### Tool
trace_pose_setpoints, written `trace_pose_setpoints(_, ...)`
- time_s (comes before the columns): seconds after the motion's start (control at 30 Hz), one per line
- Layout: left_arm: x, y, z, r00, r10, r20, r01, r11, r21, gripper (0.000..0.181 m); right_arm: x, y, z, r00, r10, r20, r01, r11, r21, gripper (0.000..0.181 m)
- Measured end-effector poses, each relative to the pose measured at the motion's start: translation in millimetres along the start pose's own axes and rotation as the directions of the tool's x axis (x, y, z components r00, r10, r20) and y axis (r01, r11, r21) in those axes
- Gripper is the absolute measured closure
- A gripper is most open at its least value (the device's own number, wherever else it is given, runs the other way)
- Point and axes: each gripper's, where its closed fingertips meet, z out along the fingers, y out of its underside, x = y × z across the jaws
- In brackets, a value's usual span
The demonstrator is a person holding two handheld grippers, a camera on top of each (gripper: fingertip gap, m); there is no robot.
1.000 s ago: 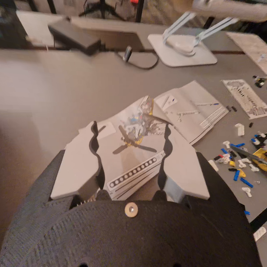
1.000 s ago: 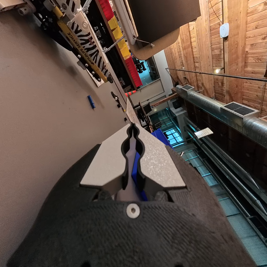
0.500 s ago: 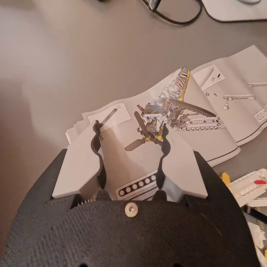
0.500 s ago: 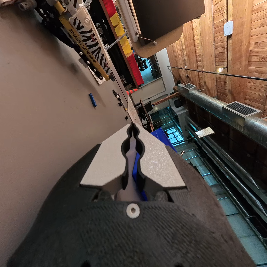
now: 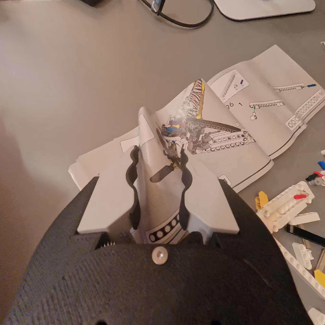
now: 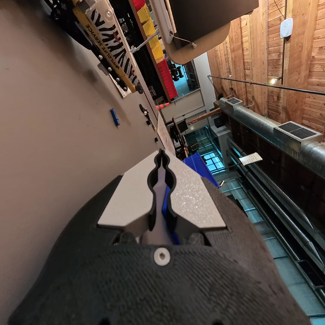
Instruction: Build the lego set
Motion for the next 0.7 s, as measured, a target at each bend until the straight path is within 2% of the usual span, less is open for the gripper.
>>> trace_pose_setpoints(0.07,1.6,-1.1,-1.4,0.999,-0.024,-0.037,0.025,1.0,0.012,0.137,0.0,1.1,0.3,1.0,-0.001,-0.001,0.001,1.0,-0.007,0.181)
trace_pose_setpoints(0.13,5.2,-2.4,-3.7,0.995,-0.046,-0.089,0.048,0.998,0.026,0.149,0.2,1.8,0.5,1.0,-0.002,-0.002,0.001,1.0,-0.012,0.181)
trace_pose_setpoints(0.47,10.8,-14.6,-17.6,0.966,-0.122,-0.229,0.154,0.98,0.127,0.163,0.3,1.7,0.3,1.0,-0.002,-0.002,0.002,1.0,-0.01,0.181)
trace_pose_setpoints(0.6,9.0,-16.5,-19.4,0.965,-0.129,-0.23,0.165,0.976,0.144,0.161,0.1,1.6,0.2,1.0,-0.004,-0.002,0.004,1.0,-0.009,0.181)
trace_pose_setpoints(0.7,0.7,-18.9,-22.1,0.969,-0.145,-0.198,0.18,0.969,0.17,0.152,0.1,1.4,0.1,1.0,-0.005,-0.003,0.005,1.0,-0.007,0.181)
